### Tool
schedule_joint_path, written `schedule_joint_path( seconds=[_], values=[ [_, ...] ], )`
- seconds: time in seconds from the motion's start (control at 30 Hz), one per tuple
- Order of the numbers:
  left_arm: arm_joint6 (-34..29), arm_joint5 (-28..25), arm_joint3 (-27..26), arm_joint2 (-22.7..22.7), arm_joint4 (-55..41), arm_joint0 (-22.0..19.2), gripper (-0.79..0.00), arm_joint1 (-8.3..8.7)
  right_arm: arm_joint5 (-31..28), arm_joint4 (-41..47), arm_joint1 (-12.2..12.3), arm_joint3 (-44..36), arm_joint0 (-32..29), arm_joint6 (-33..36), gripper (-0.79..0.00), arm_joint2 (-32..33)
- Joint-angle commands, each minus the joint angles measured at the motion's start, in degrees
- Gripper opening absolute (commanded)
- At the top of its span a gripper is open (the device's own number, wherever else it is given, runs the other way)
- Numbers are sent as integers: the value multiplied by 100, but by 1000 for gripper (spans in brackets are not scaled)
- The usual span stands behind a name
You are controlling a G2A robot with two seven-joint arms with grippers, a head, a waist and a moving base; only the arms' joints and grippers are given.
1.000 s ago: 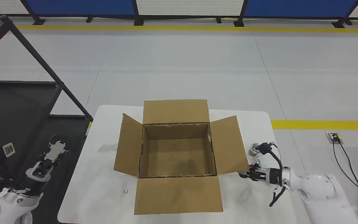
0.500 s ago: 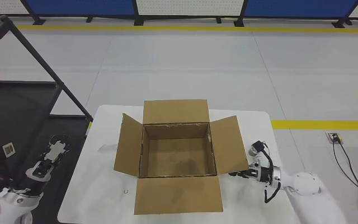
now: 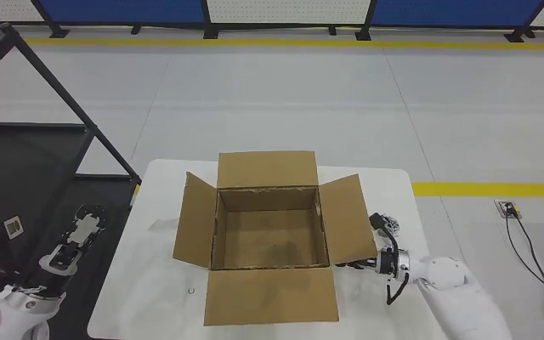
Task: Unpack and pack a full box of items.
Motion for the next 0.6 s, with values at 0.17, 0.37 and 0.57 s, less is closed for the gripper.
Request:
schedule_joint_path(
  seconds=[0.17, 0.37, 0.57],
  values=[
    [0, 0, 0, 0, 0, 0, 0, 0, -85, 3, -33, -45, -8, -113, -785, -166],
    [0, 0, 0, 0, 0, 0, 0, 0, -115, -3, -53, -126, -27, -144, -785, -296],
    [0, 0, 0, 0, 0, 0, 0, 0, -147, -26, -59, -188, -48, -211, -785, -371]
  ],
)
